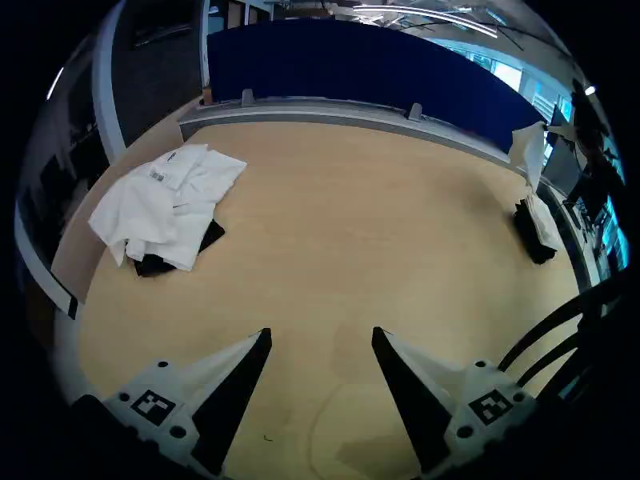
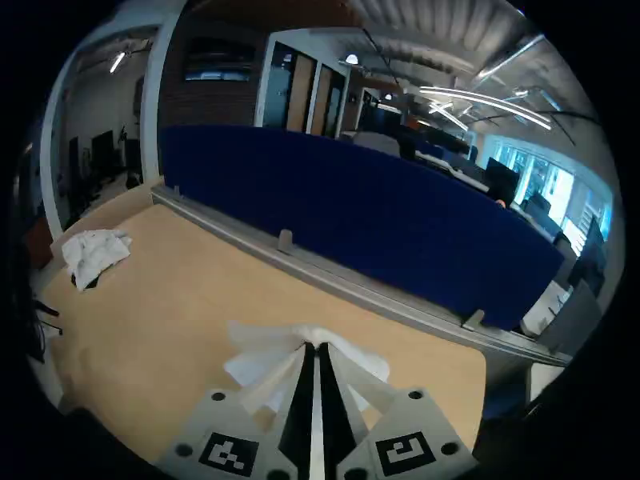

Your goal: Fold towel

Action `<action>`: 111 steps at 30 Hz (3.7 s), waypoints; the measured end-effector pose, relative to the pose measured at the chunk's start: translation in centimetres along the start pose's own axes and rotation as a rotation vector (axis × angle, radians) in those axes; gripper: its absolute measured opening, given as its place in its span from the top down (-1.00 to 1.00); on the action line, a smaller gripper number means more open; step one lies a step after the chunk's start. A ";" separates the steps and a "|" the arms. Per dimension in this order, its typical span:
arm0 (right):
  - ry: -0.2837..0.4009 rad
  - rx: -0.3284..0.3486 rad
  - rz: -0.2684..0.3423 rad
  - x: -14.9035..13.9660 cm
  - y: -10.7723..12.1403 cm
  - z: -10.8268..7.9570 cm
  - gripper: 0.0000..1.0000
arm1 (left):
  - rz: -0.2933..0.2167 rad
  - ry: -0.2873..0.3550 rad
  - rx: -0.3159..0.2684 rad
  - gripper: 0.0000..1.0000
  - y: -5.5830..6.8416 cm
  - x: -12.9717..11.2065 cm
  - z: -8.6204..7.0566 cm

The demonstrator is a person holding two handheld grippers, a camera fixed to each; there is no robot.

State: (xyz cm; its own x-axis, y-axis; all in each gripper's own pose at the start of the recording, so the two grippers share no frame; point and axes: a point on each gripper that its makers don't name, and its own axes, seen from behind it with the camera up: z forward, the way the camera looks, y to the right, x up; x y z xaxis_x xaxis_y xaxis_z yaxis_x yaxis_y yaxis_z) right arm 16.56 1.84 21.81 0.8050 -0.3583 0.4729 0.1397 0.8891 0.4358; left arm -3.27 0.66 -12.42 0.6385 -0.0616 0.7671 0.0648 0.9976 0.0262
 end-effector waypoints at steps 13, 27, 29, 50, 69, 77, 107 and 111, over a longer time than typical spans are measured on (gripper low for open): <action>-0.022 -0.012 0.026 -0.9 1.5 1.6 0.91 | 0.004 -0.006 0.006 -0.86 0.4 0.3 0.4; -0.040 0.006 0.071 -4.4 0.9 -0.7 0.91 | 0.017 -0.006 -0.005 -0.86 1.3 0.8 0.7; -0.047 0.004 0.079 -5.4 1.0 -1.5 0.91 | 0.021 -0.005 -0.008 -0.86 1.4 0.9 0.8; -0.121 -0.017 0.201 -16.4 0.7 -9.3 0.92 | 0.065 0.000 -0.040 -0.86 3.1 1.3 -0.1; -0.349 -0.160 0.392 -30.0 2.1 -8.5 0.91 | 0.083 -0.009 -0.032 -0.87 2.7 1.0 -0.1; -0.405 -0.203 0.408 -31.8 2.9 -6.7 0.92 | 0.086 -0.012 -0.029 -0.86 2.8 1.0 0.5; -0.360 -0.229 0.423 -31.4 3.1 -7.1 0.70 | 0.097 -0.011 -0.042 -0.87 3.4 1.8 0.9; -0.345 -0.239 0.410 -31.3 3.0 -7.8 0.42 | 0.099 -0.009 -0.043 -0.87 3.3 2.0 0.7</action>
State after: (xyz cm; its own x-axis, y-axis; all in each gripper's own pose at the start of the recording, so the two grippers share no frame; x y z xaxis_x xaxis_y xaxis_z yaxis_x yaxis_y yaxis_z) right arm -3.68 17.95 2.37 0.5917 -0.0077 0.8061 0.0148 0.9999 -0.0013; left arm -2.34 3.88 -10.33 0.6365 0.0372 0.7704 0.0350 0.9964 -0.0771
